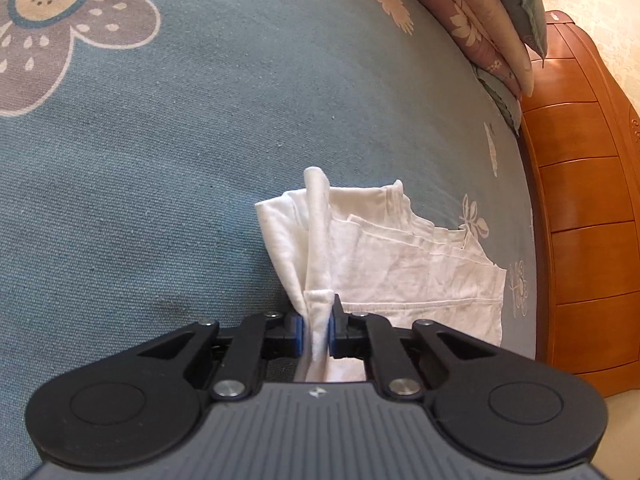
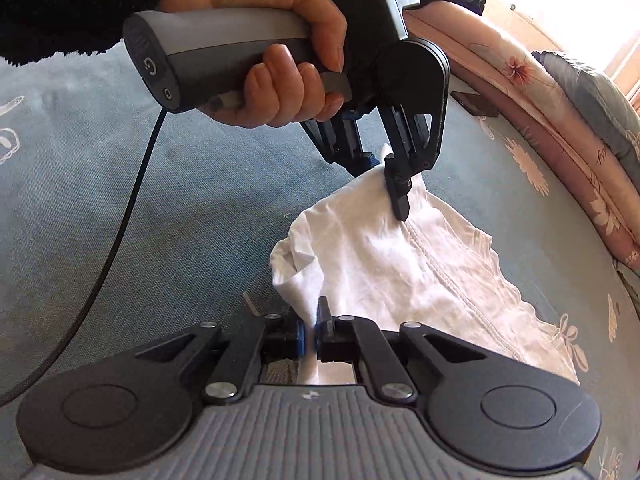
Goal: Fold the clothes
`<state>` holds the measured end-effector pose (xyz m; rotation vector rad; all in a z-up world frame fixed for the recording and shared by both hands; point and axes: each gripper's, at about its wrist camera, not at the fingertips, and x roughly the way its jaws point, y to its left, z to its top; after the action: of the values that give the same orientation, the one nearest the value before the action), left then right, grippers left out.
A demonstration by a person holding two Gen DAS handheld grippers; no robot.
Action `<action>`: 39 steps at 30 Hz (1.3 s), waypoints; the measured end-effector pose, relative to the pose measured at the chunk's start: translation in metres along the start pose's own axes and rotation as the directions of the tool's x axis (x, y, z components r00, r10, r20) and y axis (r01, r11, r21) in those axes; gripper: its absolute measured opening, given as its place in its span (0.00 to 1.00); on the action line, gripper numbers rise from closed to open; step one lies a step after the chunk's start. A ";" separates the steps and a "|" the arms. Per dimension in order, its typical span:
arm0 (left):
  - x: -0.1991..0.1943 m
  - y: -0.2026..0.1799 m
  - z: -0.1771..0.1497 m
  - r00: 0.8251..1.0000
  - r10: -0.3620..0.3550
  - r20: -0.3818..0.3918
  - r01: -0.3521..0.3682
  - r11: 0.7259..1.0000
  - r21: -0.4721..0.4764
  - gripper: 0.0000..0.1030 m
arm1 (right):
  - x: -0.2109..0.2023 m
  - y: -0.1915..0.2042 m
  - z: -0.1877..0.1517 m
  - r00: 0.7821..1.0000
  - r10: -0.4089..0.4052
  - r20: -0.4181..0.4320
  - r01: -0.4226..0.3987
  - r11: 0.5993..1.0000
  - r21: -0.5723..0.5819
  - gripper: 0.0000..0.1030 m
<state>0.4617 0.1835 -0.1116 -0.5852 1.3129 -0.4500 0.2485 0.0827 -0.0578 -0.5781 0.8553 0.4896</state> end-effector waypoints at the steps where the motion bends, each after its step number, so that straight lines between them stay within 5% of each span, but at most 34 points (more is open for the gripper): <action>1: -0.003 -0.006 -0.002 1.000 0.019 0.007 -0.019 1.000 -0.002 0.08 | -0.005 -0.005 -0.001 1.000 0.013 0.007 -0.013 1.000 0.017 0.05; 14: -0.022 -0.102 -0.007 0.968 0.249 0.035 -0.251 0.964 0.087 0.08 | -0.056 -0.072 -0.023 0.990 0.103 0.093 -0.120 0.973 0.197 0.05; 21: -0.012 -0.154 -0.003 0.953 0.301 0.021 -0.302 0.946 0.119 0.08 | -0.073 -0.101 -0.037 0.984 0.130 0.122 -0.163 0.936 0.312 0.05; 39: 0.042 -0.252 -0.015 0.956 0.293 -0.020 -0.283 0.936 0.208 0.08 | -0.105 -0.163 -0.092 0.988 0.058 0.145 -0.122 0.865 0.487 0.05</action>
<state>0.4604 -0.0400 0.0134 -0.2058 1.3565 -0.3516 0.2385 -0.1159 0.0232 -0.0306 0.8481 0.3650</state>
